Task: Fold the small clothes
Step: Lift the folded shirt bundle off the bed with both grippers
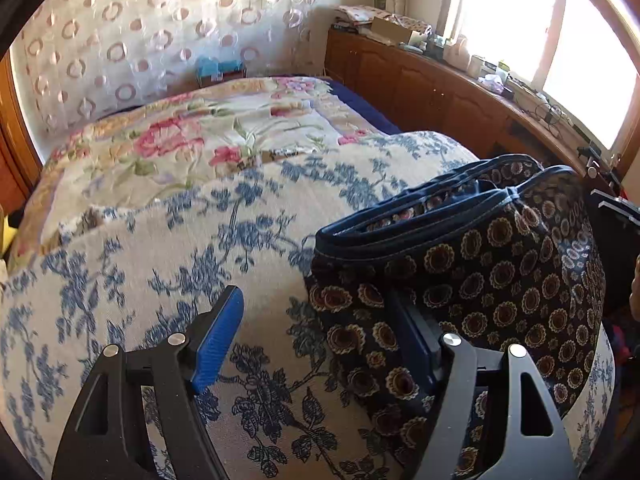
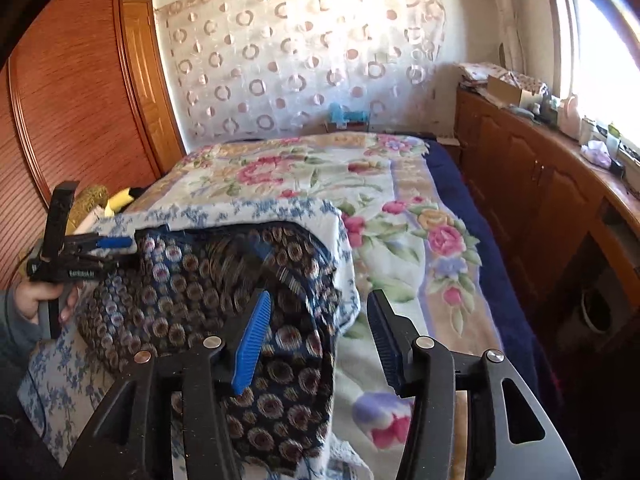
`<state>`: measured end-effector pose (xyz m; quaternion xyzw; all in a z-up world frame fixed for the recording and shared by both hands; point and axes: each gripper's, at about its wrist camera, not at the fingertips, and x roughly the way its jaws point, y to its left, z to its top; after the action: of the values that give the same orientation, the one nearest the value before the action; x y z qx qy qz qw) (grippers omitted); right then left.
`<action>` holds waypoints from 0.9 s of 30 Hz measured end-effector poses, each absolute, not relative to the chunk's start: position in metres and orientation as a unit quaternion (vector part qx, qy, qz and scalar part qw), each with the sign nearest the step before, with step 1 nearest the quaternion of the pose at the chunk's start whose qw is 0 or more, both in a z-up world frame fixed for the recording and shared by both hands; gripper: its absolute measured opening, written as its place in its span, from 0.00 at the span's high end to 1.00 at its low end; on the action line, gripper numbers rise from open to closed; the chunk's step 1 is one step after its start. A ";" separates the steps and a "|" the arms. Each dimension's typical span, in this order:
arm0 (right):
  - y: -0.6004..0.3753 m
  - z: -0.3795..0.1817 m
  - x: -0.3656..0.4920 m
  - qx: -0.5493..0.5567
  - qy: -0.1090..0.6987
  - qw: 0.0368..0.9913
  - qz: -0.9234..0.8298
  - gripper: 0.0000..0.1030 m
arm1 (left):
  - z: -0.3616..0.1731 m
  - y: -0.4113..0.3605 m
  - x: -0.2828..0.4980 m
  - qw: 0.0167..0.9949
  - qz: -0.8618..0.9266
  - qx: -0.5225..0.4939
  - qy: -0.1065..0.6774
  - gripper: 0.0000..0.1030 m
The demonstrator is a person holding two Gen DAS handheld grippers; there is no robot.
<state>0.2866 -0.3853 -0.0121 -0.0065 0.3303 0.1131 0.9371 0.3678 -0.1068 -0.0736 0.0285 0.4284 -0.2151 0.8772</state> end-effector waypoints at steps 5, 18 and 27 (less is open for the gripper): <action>-0.375 -0.021 0.302 -0.004 0.353 0.926 0.132 0.49 | -0.075 -0.109 0.365 0.880 -0.215 0.041 0.422 0.28; -0.382 -0.019 0.337 0.027 0.342 0.935 0.093 0.97 | -0.066 -0.104 0.355 0.871 -0.248 0.000 0.425 0.30; -0.378 -0.020 0.327 0.041 0.365 0.926 0.086 0.51 | -0.070 -0.114 0.351 0.862 -0.259 -0.002 0.435 0.43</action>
<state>0.3267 -0.3782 -0.0204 0.0415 0.3650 0.0859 0.9261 0.3508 -0.1141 -0.0700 -0.0022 0.4353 -0.2590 0.8622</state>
